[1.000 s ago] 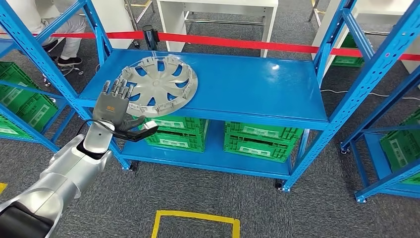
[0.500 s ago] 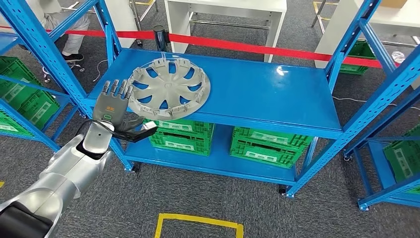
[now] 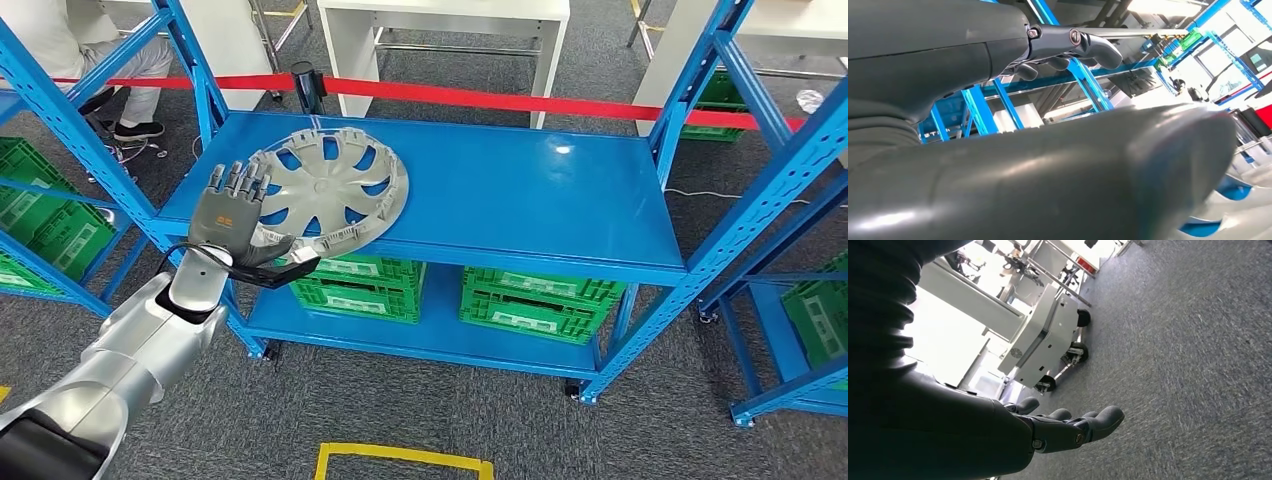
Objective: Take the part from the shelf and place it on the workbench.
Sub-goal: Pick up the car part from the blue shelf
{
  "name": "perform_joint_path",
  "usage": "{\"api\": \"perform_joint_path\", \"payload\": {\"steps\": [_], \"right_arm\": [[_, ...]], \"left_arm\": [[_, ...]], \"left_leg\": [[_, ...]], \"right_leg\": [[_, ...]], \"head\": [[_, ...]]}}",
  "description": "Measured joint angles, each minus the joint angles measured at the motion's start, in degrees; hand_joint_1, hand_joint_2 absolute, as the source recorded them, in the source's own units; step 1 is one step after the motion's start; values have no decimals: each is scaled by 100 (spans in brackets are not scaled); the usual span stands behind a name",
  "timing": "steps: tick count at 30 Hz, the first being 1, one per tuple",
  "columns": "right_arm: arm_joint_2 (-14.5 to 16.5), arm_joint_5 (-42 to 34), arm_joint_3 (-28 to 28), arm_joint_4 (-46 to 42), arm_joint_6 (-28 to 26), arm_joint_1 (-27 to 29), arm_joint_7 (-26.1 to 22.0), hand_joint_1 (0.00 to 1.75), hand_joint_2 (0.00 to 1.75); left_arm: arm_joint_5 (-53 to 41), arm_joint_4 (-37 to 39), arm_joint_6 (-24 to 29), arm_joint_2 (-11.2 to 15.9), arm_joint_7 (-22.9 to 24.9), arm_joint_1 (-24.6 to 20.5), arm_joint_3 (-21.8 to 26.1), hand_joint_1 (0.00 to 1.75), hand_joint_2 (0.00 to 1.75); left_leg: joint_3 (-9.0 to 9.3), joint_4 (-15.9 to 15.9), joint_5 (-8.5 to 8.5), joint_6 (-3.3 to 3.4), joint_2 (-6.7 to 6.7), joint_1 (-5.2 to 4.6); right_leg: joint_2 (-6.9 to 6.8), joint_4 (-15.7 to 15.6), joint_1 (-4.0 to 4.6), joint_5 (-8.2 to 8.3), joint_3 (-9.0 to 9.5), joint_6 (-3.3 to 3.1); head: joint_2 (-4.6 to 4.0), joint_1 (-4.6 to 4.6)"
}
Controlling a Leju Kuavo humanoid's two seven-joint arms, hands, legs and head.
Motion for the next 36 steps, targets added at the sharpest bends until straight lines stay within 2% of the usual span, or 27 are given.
{"api": "perform_joint_path", "payload": {"steps": [1, 2, 3, 4, 8, 11, 14, 18, 22, 24, 26, 27, 29, 31, 32, 33, 35, 36], "right_arm": [[0, 9, 0, 0, 0, 2, -1, 0, 175], [0, 16, 0, 0, 0, -1, -1, 0, 175], [-1, 24, 0, 0, 0, -6, -1, 0, 175], [-5, 29, 0, 0, 0, -10, -1, 0, 175], [-19, 32, 0, 0, 1, 0, -2, 0, 175], [-19, 40, 0, 0, 1, -14, -3, 0, 175], [-21, 47, 0, 0, 2, -17, -4, 0, 175], [-20, 51, 0, 0, 2, -16, -4, 0, 175], [-20, 79, 0, 0, 1, -16, -4, 0, 175], [-15, 84, 0, 0, 1, -17, -7, 0, 175], [-14, 88, 0, 0, 1, -20, -9, 0, 175], [-16, 92, 0, 0, 2, -22, -10, 0, 175], [-20, 99, 0, 0, 1, -24, -10, 0, 175], [-20, 101, 0, 0, 2, -19, -8, 0, 175], [-20, 102, 0, 0, 1, -13, -5, 0, 175], [-20, 102, 0, 0, 2, -8, -3, 0, 175], [-23, 103, 0, 0, 1, -6, 1, 0, 175], [-11, 103, 0, 1, 1, -8, -1, 0, 175]], "left_arm": [[2, 1, 0, 3, -1, -4, 2, 0, 175], [0, -1, 0, 3, -2, -11, 3, 0, 175], [-3, -2, 0, 1, -4, -14, 4, 0, 175], [-7, -2, -2, -6, -10, -14, 5, 0, 175], [-8, 8, -79, -19, -50, -6, 12, 0, 175], [5, 10, -137, -26, -67, -6, 36, 0, 175], [43, 10, -131, -27, -71, -6, 62, 0, 175], [78, 7, -130, -27, -123, -6, 92, 0, 0], [79, 6, -145, -27, -90, -6, 114, 0, 0], [69, 4, -144, -25, -45, -9, 133, 0, 0], [52, -10, -143, -28, -20, -13, 140, 0, 0], [43, -18, -143, -34, -16, -22, 143, 0, 0], [28, -26, -144, -51, -13, -40, 146, 0, 0], [20, -25, -144, -59, -14, -29, 147, 0, 0], [17, -25, -144, -60, -16, -15, 147, 0, 0], [14, -25, -144, -60, -17, -5, 147, 0, 0], [10, -25, -144, -61, -18, 0, 147, 0, 0], [9, -25, -145, -61, -18, -4, 147, 0, 0]], "left_leg": [[162, -402, 219, 8, 1, 1], [322, -755, 359, 22, 0, -7], [433, -992, 432, 39, -4, -9], [487, -1101, 435, 52, -8, -14], [502, -1130, 427, 96, -40, -24], [505, -1129, 414, 132, -53, -25], [506, -1126, 406, 156, -52, -31], [508, -1125, 405, 170, -52, -39], [512, -1126, 406, 173, -50, -38], [516, -1135, 389, 222, -50, -58], [607, -1276, 426, 307, -45, -43], [668, -1362, 458, 336, -37, -23], [747, -1453, 487, 367, -20, -3], [750, -1434, 461, 358, -13, -1], [750, -1413, 438, 337, -14, 5], [750, -1381, 409, 305, -16, 20], [744, -1261, 315, 208, -17, 70], [726, -1183, 254, 147, -20, 77]], "right_leg": [[4, 7, -4, -30, 29, 23], [9, 18, 1, -56, 45, 53], [12, 25, 12, -74, 51, 78], [16, 25, 24, -80, 50, 79], [-1, -29, 38, -71, 84, 50], [-13, -77, 39, -64, 117, 82], [-12, -101, 33, -62, 130, 148], [-12, -105, 24, -61, 131, 187], [-11, -104, 27, -60, 131, 190], [-13, -146, 7, -50, 147, 238], [-16, -180, 1, -57, 173, 298], [-13, -89, 7, -112, 138, 303], [-5, 464, 3, -369, -140, 302], [-3, 1195, -18, -618, -574, 321], [-4, 1365, -37, -613, -706, 339], [-7, 1308, -59, -496, -724, 361], [-22, 667, -116, -115, -465, 423], [-19, 372, -129, 3, -324, 447]], "head": [[0, 0], [0, -1], [0, 2], [0, 5], [0, 14], [0, 13], [0, 13], [0, 13], [0, 13], [0, 12], [0, 14], [0, 19], [0, 28], [0, 34], [0, 34], [0, 34], [0, 34], [0, 43]]}}
